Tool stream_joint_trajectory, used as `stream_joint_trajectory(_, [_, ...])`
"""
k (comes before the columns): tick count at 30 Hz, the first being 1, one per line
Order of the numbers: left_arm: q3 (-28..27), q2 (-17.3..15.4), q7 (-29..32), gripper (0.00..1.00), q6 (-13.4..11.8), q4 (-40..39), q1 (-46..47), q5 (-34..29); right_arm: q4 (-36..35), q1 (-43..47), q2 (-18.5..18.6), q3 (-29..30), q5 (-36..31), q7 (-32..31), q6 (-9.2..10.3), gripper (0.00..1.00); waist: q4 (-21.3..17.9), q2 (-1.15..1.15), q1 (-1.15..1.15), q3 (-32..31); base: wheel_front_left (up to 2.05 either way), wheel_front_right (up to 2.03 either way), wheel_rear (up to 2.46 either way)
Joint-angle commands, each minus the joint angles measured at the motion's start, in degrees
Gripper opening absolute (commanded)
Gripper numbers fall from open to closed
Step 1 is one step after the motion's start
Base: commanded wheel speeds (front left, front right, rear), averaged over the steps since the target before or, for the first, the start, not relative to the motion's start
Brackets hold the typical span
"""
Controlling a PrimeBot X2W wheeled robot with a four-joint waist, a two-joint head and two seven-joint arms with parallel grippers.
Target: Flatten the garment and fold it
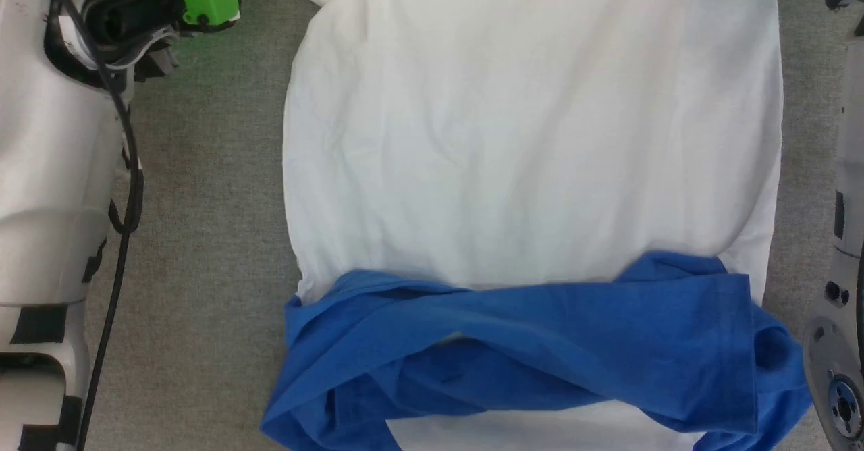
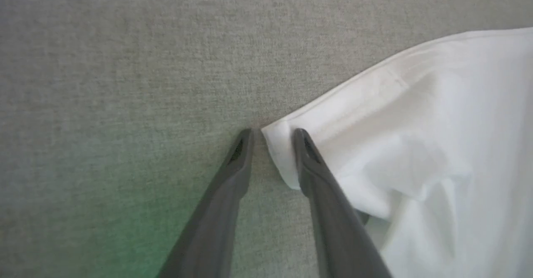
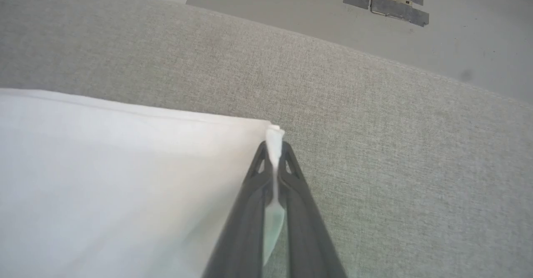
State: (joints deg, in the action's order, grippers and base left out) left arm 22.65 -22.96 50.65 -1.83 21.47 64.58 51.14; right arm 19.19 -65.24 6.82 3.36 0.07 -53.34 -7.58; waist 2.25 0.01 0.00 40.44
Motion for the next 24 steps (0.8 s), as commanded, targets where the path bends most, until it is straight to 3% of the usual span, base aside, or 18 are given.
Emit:
stream_joint_trajectory(1, [1.03,1.14,0.86,0.00,0.75,0.50,-2.81,1.06,0.09,-0.41,0.15,-0.12,0.15,0.60,0.09,0.00,0.11,-0.01,0.00,-0.03,0.00,0.00,0.00])
stream_joint_trajectory(6, [-1.03,1.95,-3.18,0.00,2.43,-1.36,-2.76,2.44,0.47,-0.59,0.43,-0.20,-0.02,1.55,0.09,0.00,0.41,-0.01,0.00,-0.61,0.00,0.00,0.00])
stream_joint_trajectory(14, [-5.16,1.84,-16.33,0.00,4.60,-1.24,-0.28,-0.12,1.48,-0.75,0.63,-0.16,0.23,5.42,0.09,0.00,0.25,-0.01,0.00,-3.45,0.00,0.00,0.00])
stream_joint_trajectory(19, [-5.42,1.07,-26.22,0.00,3.91,1.52,3.23,-6.51,2.49,-2.99,1.08,-0.41,0.15,7.84,0.09,0.00,-0.45,-0.01,0.00,-4.77,0.00,0.00,0.00])
stream_joint_trajectory(24, [-5.57,0.96,-32.26,0.00,2.76,4.32,8.56,-10.47,3.68,-8.06,0.84,-0.33,-0.78,9.83,0.09,0.00,-1.67,-0.01,0.00,-4.25,0.00,0.00,0.00])
